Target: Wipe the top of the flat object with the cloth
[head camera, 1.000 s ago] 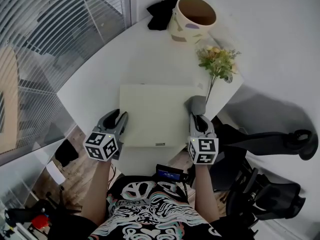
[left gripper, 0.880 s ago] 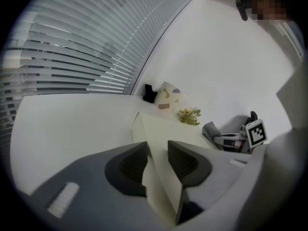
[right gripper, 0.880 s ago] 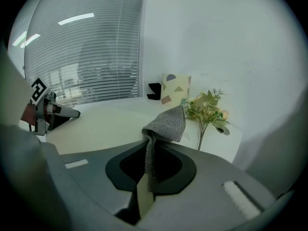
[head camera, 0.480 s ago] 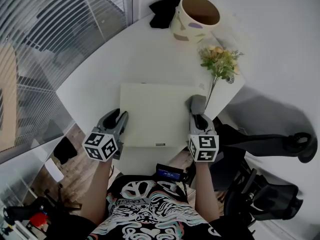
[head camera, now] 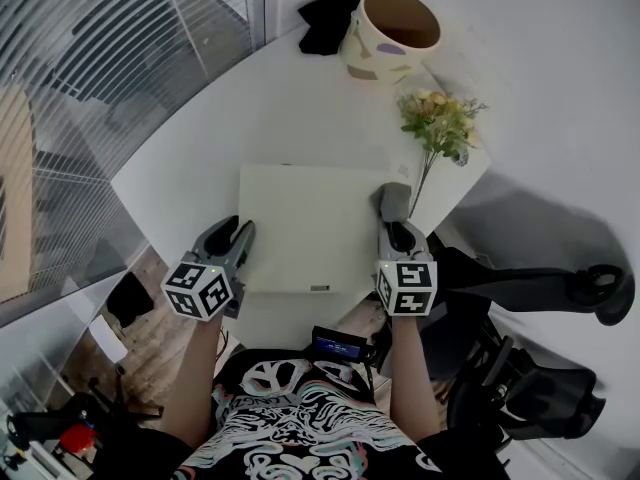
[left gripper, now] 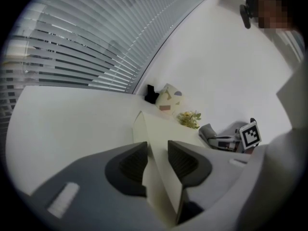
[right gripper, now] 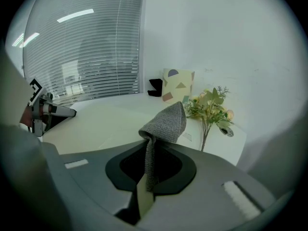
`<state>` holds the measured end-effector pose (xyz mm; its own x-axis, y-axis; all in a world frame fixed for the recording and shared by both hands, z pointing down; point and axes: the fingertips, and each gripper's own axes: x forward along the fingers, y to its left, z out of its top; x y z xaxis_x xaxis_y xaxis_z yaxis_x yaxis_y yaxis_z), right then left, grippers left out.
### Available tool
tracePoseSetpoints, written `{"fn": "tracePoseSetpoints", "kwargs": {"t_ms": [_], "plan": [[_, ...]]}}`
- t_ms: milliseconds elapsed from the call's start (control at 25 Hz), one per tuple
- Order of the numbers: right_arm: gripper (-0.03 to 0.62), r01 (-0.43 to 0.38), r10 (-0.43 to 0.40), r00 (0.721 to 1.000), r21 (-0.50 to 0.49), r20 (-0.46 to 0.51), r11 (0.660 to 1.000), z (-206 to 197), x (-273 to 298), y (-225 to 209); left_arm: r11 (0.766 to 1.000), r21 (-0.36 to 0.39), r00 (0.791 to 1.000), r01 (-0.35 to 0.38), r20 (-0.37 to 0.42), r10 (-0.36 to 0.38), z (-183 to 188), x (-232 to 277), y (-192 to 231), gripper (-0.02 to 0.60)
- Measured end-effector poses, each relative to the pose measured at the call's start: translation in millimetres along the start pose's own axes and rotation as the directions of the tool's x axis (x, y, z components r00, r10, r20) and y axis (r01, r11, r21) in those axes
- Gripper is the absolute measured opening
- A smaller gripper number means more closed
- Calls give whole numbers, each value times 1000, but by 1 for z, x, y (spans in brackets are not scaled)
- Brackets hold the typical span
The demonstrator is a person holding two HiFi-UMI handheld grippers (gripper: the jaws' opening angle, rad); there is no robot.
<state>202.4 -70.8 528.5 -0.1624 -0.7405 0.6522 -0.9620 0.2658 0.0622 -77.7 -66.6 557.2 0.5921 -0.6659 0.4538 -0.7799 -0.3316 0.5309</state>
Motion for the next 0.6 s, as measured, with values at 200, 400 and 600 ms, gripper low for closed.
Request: {"fn": "tracePoseSetpoints", "kwargs": {"t_ms": [200,400,600], "plan": [[14,1,-1,1000,-1,-6,1000,4,5,-2,1000,-3,1000,-2,3,2,0,0,0,187],[14,6,-6,1000,0,-8,1000,8,10,-4,1000,-9,1000,-1,1,1,-1,1,0,187],[14,15,-15,1000,4,-3,1000,13,16,-6,1000,-15,1000,2,3,-2,0,0,1,187]]}}
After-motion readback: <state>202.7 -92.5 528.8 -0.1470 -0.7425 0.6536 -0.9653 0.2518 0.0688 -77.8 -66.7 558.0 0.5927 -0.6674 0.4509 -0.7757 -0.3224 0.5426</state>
